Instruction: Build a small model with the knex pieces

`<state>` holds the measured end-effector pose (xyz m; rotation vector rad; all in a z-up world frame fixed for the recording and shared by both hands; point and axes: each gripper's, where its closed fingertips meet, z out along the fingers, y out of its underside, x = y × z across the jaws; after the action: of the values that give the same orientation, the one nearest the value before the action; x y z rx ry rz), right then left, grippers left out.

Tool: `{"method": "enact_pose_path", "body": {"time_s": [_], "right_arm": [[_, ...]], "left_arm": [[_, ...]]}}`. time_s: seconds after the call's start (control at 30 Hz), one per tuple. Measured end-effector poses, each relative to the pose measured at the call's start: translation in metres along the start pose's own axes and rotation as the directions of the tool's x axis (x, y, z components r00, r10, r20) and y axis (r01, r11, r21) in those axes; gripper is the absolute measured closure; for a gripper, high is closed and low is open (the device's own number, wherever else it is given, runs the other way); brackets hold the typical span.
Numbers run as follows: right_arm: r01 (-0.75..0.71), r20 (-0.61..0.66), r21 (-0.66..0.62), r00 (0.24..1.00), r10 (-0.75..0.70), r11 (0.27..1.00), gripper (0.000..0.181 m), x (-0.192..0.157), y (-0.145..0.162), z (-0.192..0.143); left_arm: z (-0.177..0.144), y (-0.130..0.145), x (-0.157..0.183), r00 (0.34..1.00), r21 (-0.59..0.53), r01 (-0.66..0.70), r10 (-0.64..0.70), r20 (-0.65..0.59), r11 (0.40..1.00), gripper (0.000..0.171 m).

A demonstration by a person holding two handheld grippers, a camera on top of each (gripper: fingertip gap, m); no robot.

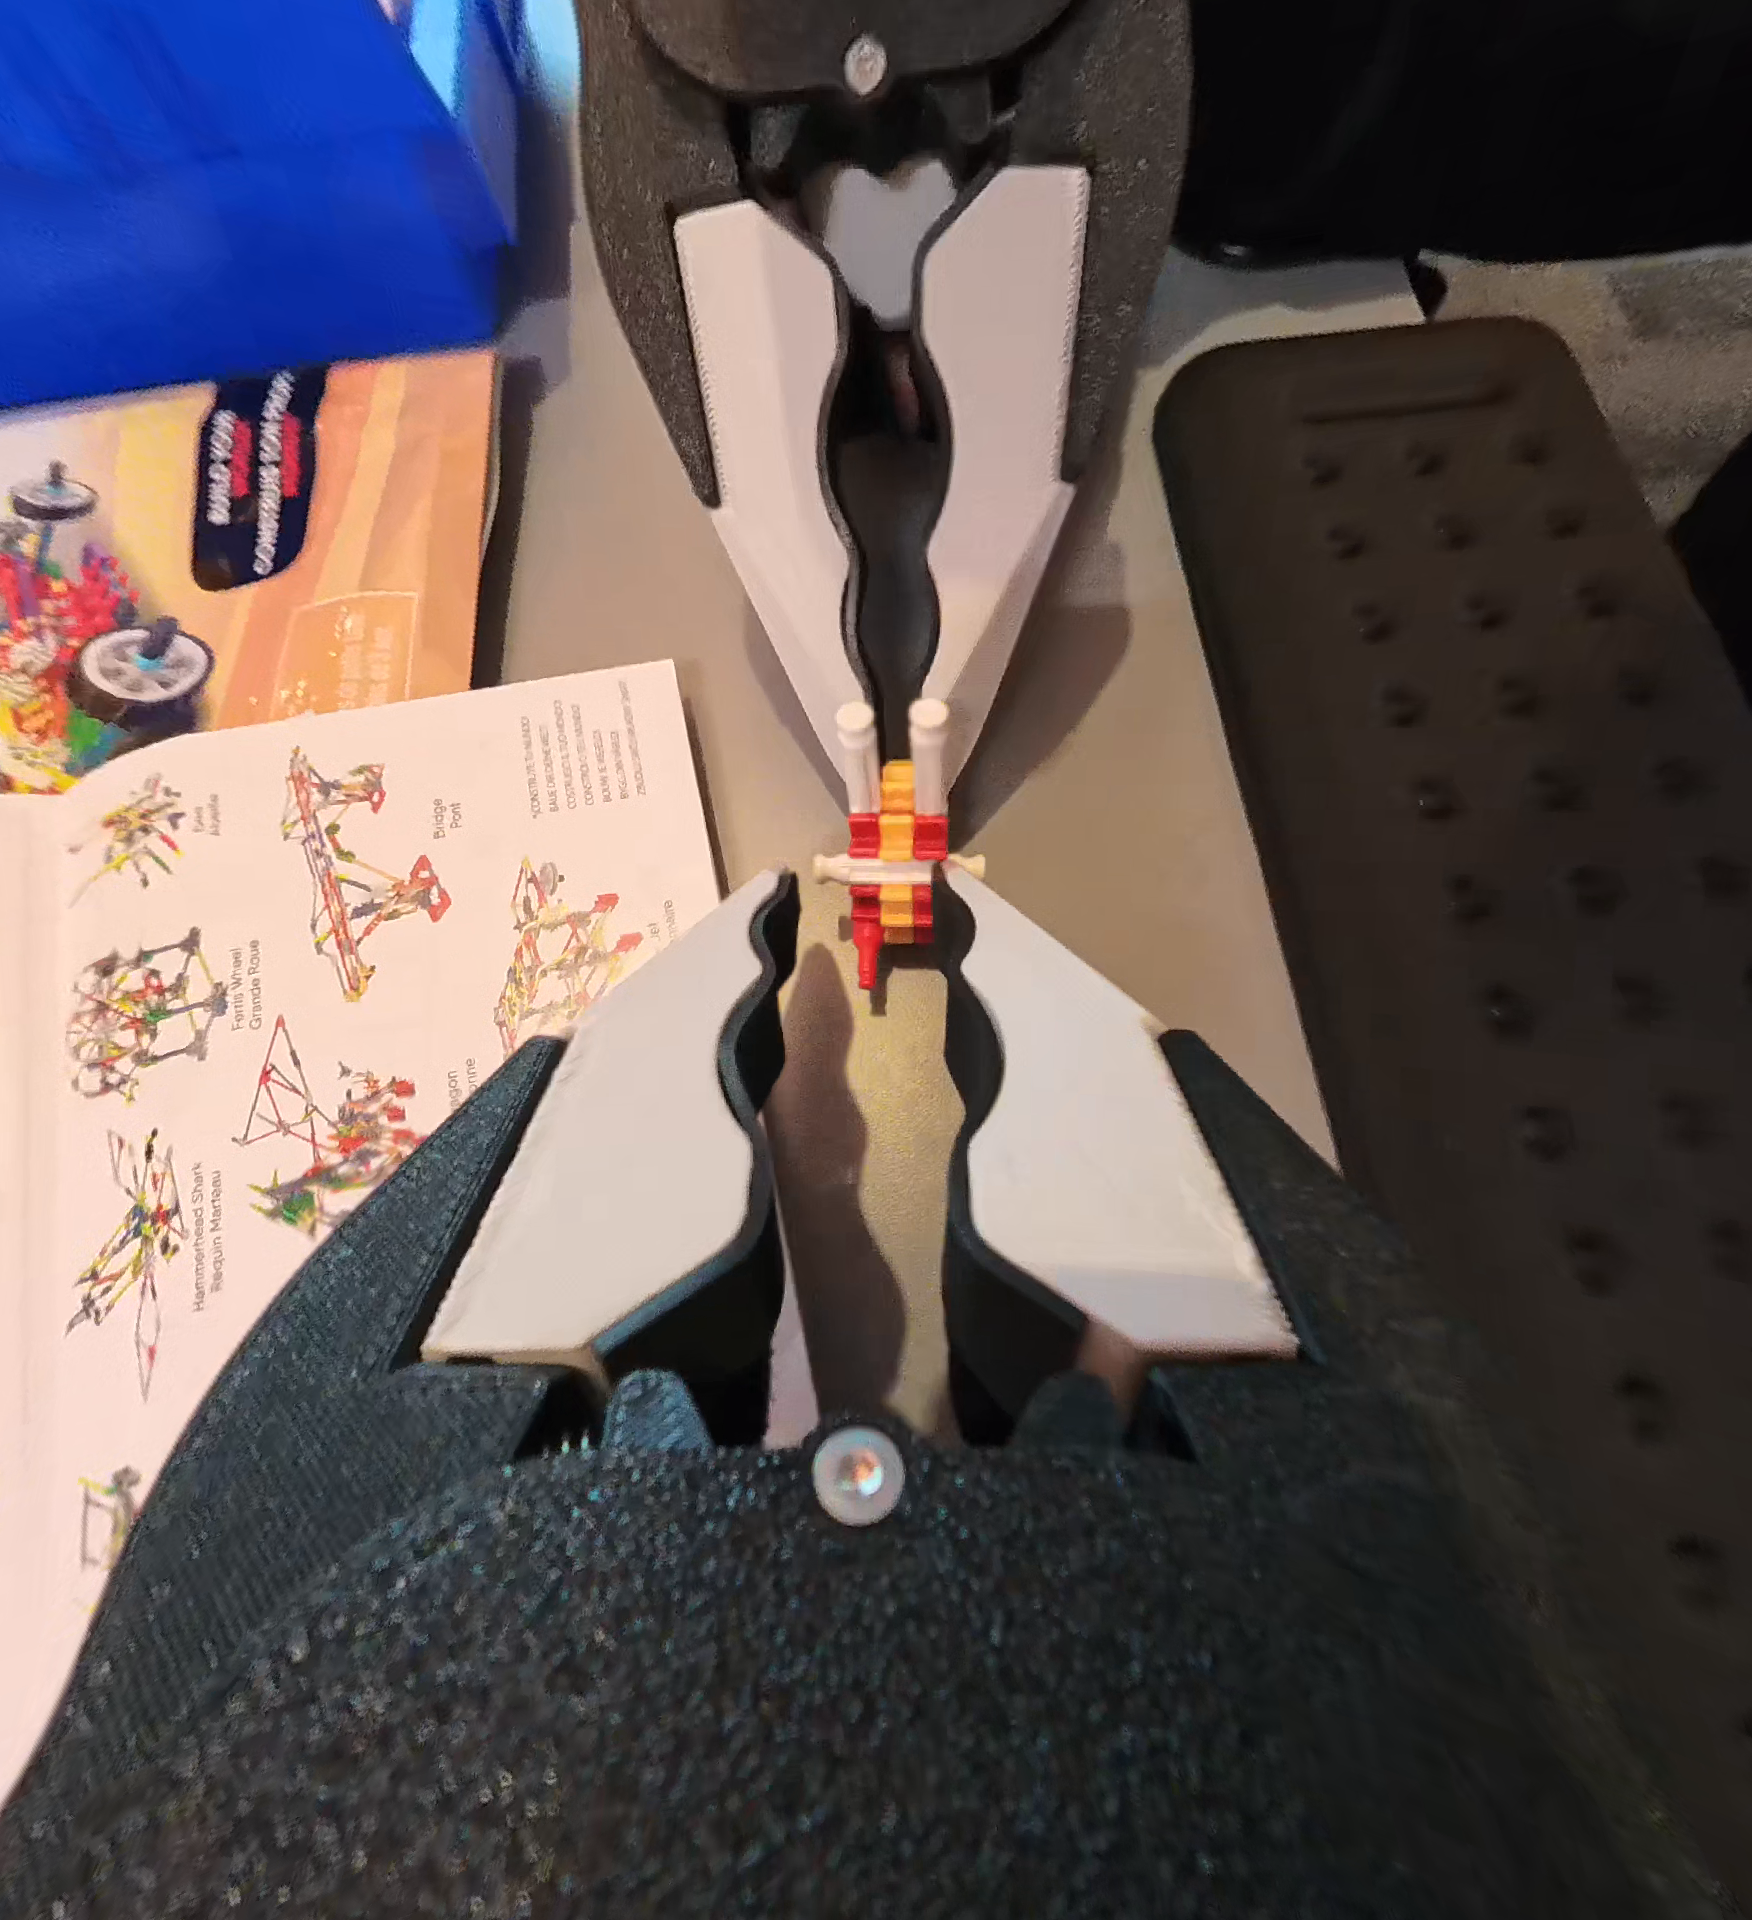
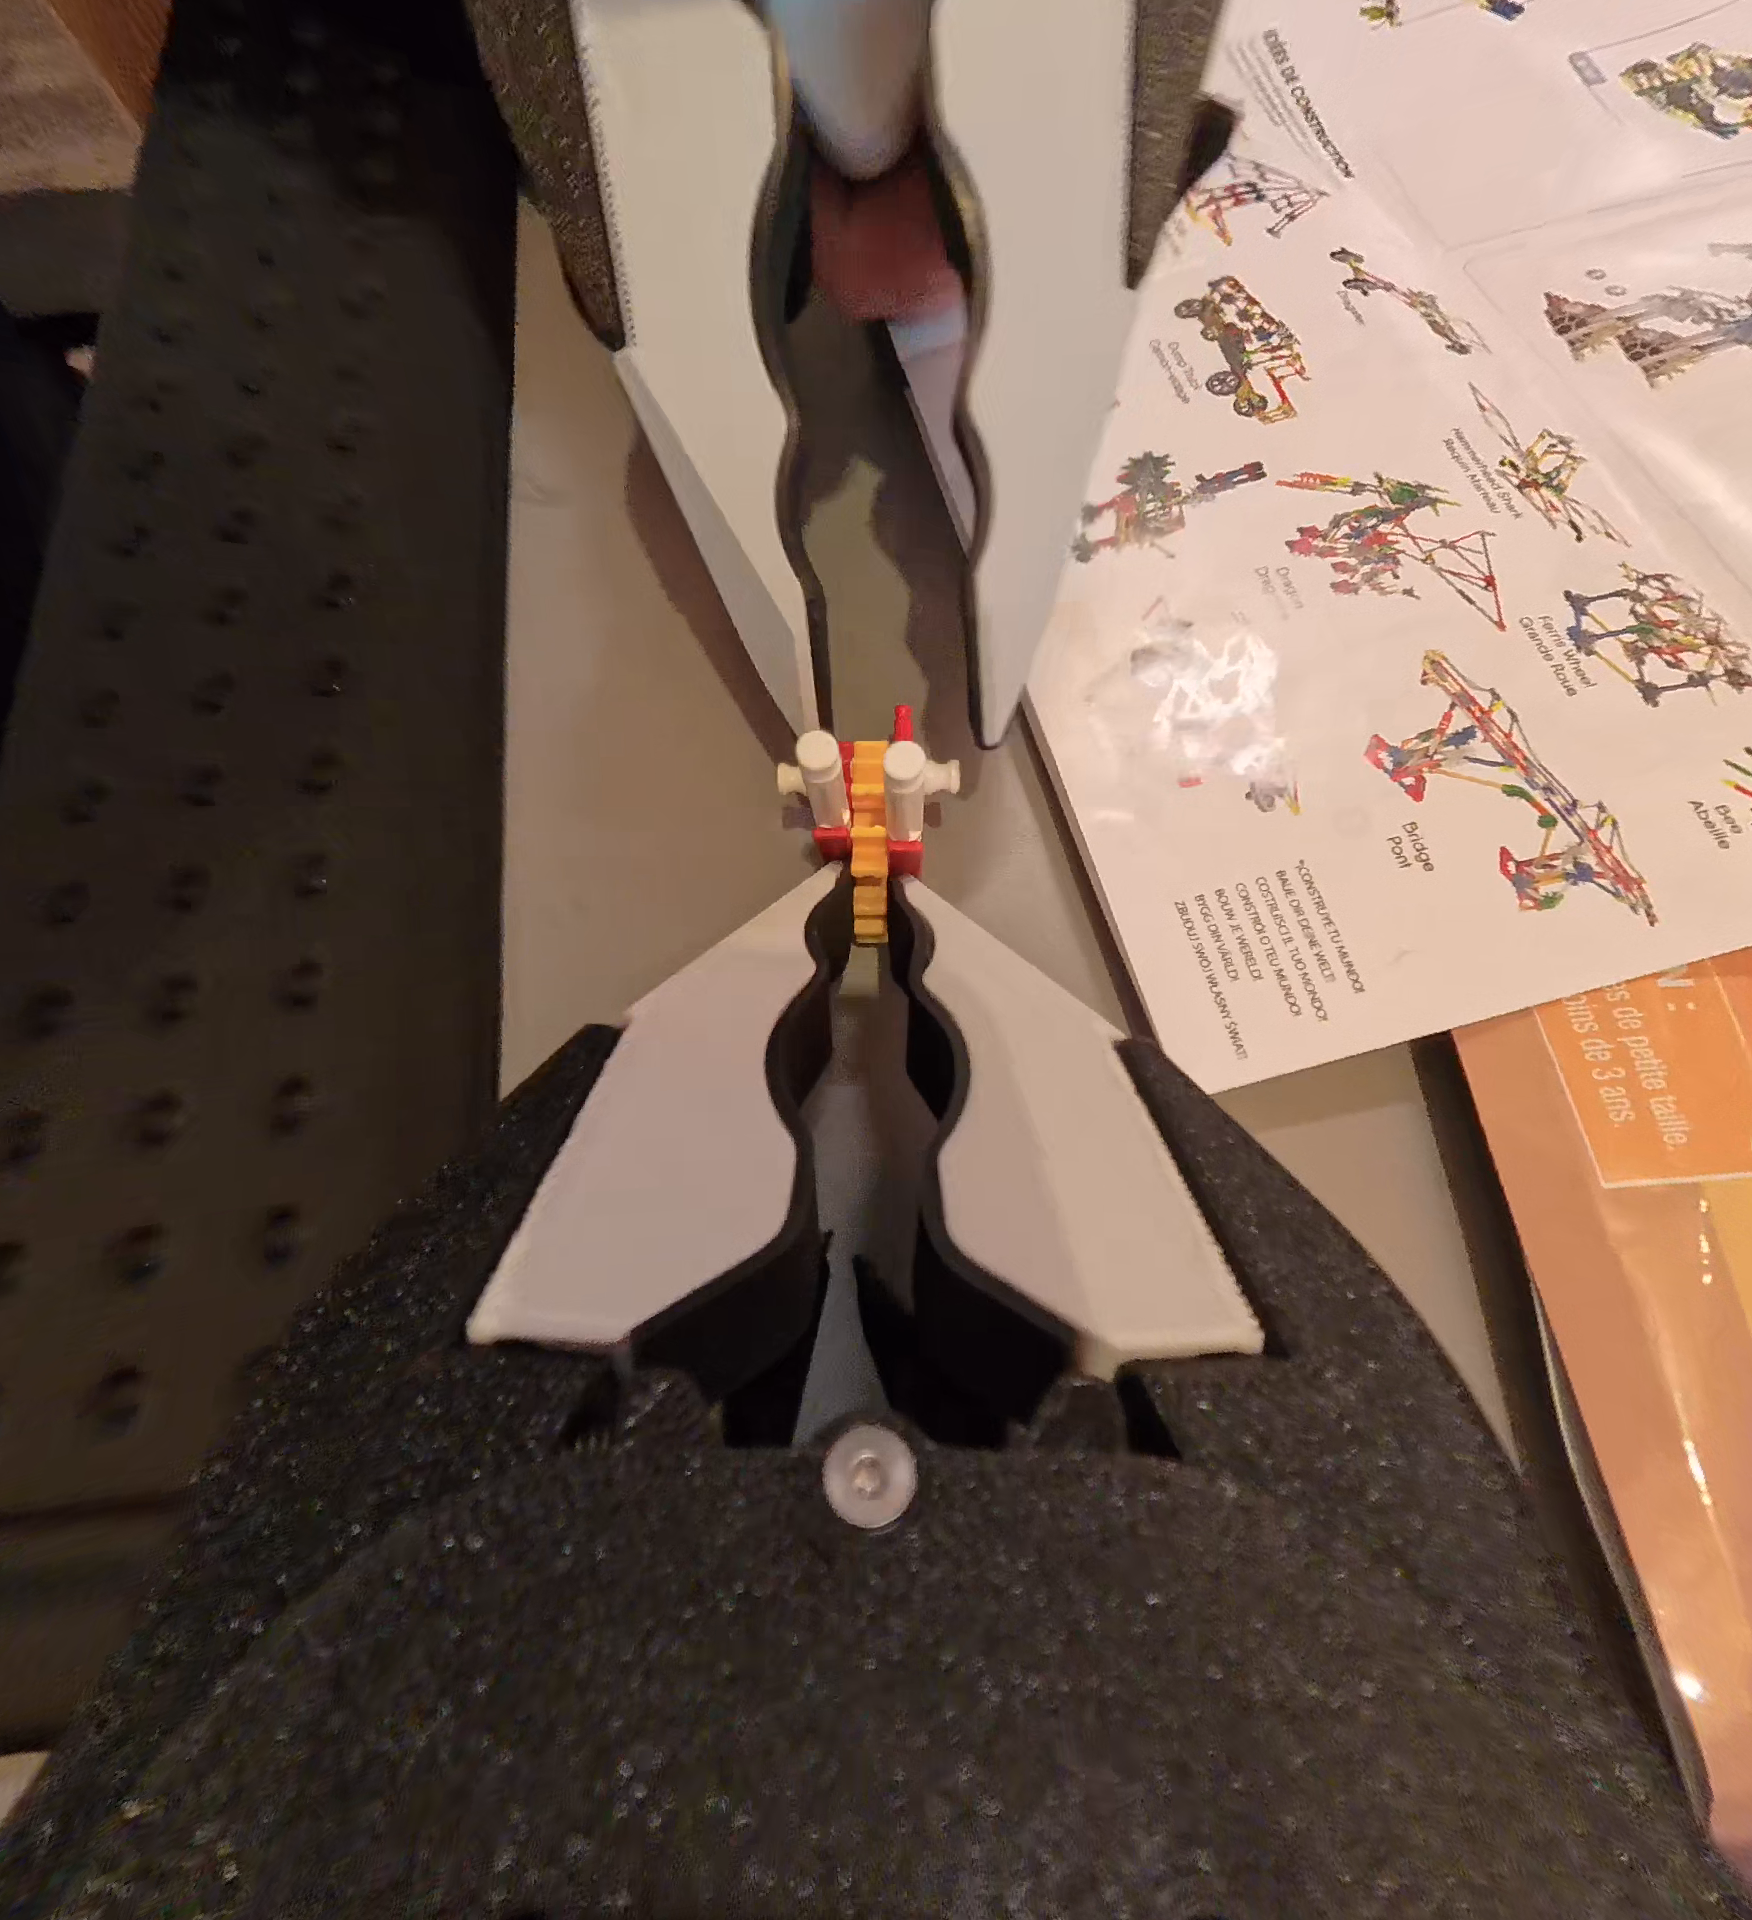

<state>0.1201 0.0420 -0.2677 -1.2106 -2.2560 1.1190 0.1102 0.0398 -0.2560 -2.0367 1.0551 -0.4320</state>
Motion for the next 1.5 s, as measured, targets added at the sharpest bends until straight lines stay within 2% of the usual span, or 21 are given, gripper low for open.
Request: {"method": "enact_pose_path", "body": {"time_s": [0.03,0.07,0.17,0.23,0.37,0.43,0.5,0.6,0.63,0.67,0.77,0.8,0.9,0.97,1.03,1.13,1.2,1.3,1.37,1.5], "right_arm": [[-0.019,0.009,0.007,1.000,0.019,1.000,0.177,0.000,-0.001,-0.001],[-0.036,0.013,0.021,0.999,0.036,0.999,0.176,0.001,-0.003,-0.002],[-0.116,0.044,0.071,0.993,0.113,0.991,0.176,-0.003,-0.014,-0.007],[-0.180,0.044,0.112,0.983,0.176,0.977,0.176,-0.002,-0.025,-0.012],[-0.308,0.078,0.248,0.951,0.298,0.919,0.176,-0.002,-0.055,-0.030],[-0.325,0.091,0.330,0.945,0.313,0.886,0.176,-0.004,-0.072,-0.040],[-0.302,0.057,0.357,0.951,0.303,0.884,0.176,-0.008,-0.080,-0.043],[-0.114,-0.142,0.384,0.973,0.181,0.916,0.176,-0.010,-0.091,-0.045],[-0.038,-0.229,0.385,0.964,0.136,0.922,0.176,-0.010,-0.096,-0.047],[0.031,-0.317,0.345,0.944,0.086,0.938,0.176,-0.009,-0.097,-0.046],[0.228,-0.515,0.213,0.853,-0.089,0.950,0.175,-0.012,-0.103,-0.044],[0.284,-0.565,0.165,0.812,-0.146,0.944,0.175,-0.013,-0.106,-0.045],[0.437,-0.665,0.038,0.682,-0.304,0.899,0.175,-0.020,-0.117,-0.047],[0.521,-0.693,-0.049,0.597,-0.404,0.852,0.175,-0.027,-0.124,-0.046],[0.583,-0.706,-0.091,0.534,-0.465,0.808,0.175,-0.035,-0.132,-0.046],[0.647,-0.713,-0.150,0.453,-0.535,0.748,0.175,-0.043,-0.139,-0.046],[0.678,-0.705,-0.175,0.420,-0.571,0.714,0.175,-0.049,-0.143,-0.044],[0.709,-0.704,-0.201,0.375,-0.603,0.676,0.175,-0.053,-0.147,-0.044],[0.716,-0.699,-0.213,0.363,-0.616,0.665,0.175,-0.053,-0.147,-0.043],[0.701,-0.701,-0.201,0.386,-0.600,0.684,0.173,-0.049,-0.145,-0.045]], "left_arm": [[-0.002,0.000,0.004,1.000,0.013,-0.006,0.006,0.000,1.000,0.141],[-0.004,0.002,0.007,1.000,0.002,0.006,-0.006,-0.015,1.000,0.118],[-0.016,-0.006,0.006,0.999,0.028,-0.031,0.030,0.045,0.999,0.116],[-0.023,-0.017,0.003,0.987,0.053,-0.100,0.092,0.135,0.994,0.114],[-0.033,-0.032,-0.007,0.907,0.029,-0.254,0.227,0.355,0.967,0.113],[-0.037,-0.037,-0.006,0.868,0.009,-0.307,0.276,0.413,0.952,0.116],[-0.048,-0.049,-0.011,0.794,0.011,-0.370,0.310,0.524,0.929,0.127],[-0.061,-0.053,-0.015,0.712,-0.018,-0.419,0.341,0.614,0.908,0.133],[-0.062,-0.052,-0.015,0.715,-0.008,-0.416,0.333,0.615,0.909,0.125],[-0.061,-0.050,-0.014,0.744,0.016,-0.385,0.300,0.597,0.923,0.120],[-0.067,-0.053,-0.006,0.868,0.196,-0.255,0.135,0.477,0.947,0.115],[-0.070,-0.056,0.000,0.908,0.257,-0.210,0.090,0.410,0.943,0.113],[-0.084,-0.064,0.009,0.978,0.433,-0.004,-0.088,0.191,0.902,0.121],[-0.092,-0.066,0.017,0.987,0.503,0.131,-0.159,0.012,0.854,0.121],[-0.103,-0.071,0.030,0.970,0.557,0.237,-0.168,-0.174,0.796,0.125],[-0.120,-0.080,0.043,0.928,0.617,0.333,-0.132,-0.348,0.713,0.145],[-0.123,-0.085,0.047,0.908,0.628,0.369,-0.121,-0.401,0.685,0.145],[-0.125,-0.087,0.053,0.895,0.634,0.380,-0.094,-0.437,0.674,0.147],[-0.125,-0.086,0.054,0.902,0.639,0.362,-0.081,-0.424,0.679,0.147],[-0.123,-0.085,0.051,0.936,0.657,0.292,-0.064,-0.347,0.695,0.148]]}}
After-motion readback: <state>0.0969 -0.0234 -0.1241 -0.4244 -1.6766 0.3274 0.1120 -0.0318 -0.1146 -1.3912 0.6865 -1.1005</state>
